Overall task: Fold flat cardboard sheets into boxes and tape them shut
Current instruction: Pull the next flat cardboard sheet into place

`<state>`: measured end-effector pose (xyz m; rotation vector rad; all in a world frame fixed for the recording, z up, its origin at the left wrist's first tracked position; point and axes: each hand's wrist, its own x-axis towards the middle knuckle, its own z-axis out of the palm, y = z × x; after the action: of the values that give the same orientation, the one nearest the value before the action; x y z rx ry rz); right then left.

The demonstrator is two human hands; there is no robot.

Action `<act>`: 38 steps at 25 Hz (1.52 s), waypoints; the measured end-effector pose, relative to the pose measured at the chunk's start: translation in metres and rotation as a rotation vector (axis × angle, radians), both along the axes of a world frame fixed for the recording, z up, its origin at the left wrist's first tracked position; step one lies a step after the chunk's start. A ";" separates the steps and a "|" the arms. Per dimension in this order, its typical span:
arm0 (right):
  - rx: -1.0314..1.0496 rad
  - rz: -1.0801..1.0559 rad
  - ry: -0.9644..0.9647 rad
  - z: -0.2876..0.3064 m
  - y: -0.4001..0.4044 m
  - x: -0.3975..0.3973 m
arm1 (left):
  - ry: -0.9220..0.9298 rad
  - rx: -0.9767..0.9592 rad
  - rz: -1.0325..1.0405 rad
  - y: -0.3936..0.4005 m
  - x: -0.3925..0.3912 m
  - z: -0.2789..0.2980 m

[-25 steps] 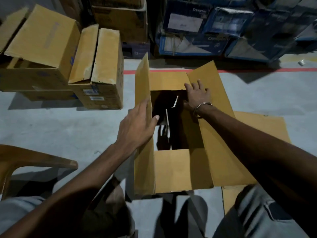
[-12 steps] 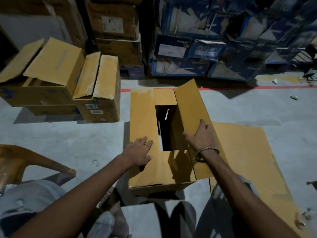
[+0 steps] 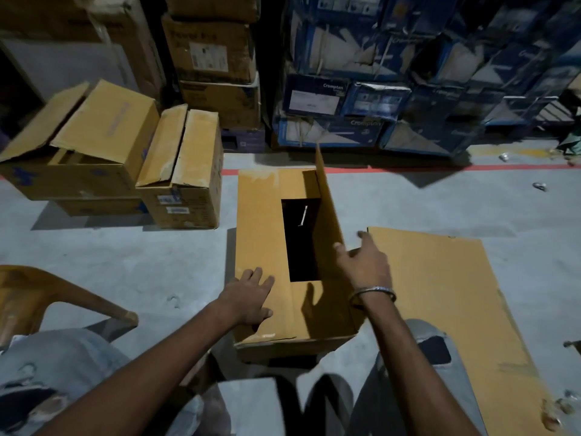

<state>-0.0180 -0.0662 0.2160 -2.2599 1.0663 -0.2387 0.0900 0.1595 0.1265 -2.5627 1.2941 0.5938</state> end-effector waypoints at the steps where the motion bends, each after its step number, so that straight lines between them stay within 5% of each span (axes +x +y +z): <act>1: 0.011 0.068 0.018 -0.006 0.012 0.003 | -0.003 -0.012 -0.003 -0.002 0.001 -0.001; 6: -0.011 0.267 0.211 -0.060 0.045 0.012 | 0.014 -0.012 0.060 -0.008 0.000 0.001; 11: -0.132 0.185 0.370 -0.084 0.030 0.011 | 0.117 -0.145 0.294 0.002 -0.004 -0.009; 17: 0.466 -0.048 0.328 -0.100 0.018 0.013 | 0.549 -0.489 1.074 -0.003 -0.014 -0.018; 21: 0.437 -0.065 0.353 -0.097 0.015 0.009 | 0.626 -0.498 1.087 -0.001 -0.028 -0.015; 30: 0.386 -0.085 0.472 -0.109 0.030 -0.006 | 0.374 -0.317 0.924 0.005 -0.064 -0.036; 38: 0.315 -0.098 0.462 -0.109 0.034 -0.015 | 0.387 -0.322 0.882 -0.001 -0.069 -0.031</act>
<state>-0.0331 -0.0318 0.1070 -2.0206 1.3406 0.4079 0.0211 0.1580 0.0957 -3.3648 0.2446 1.1428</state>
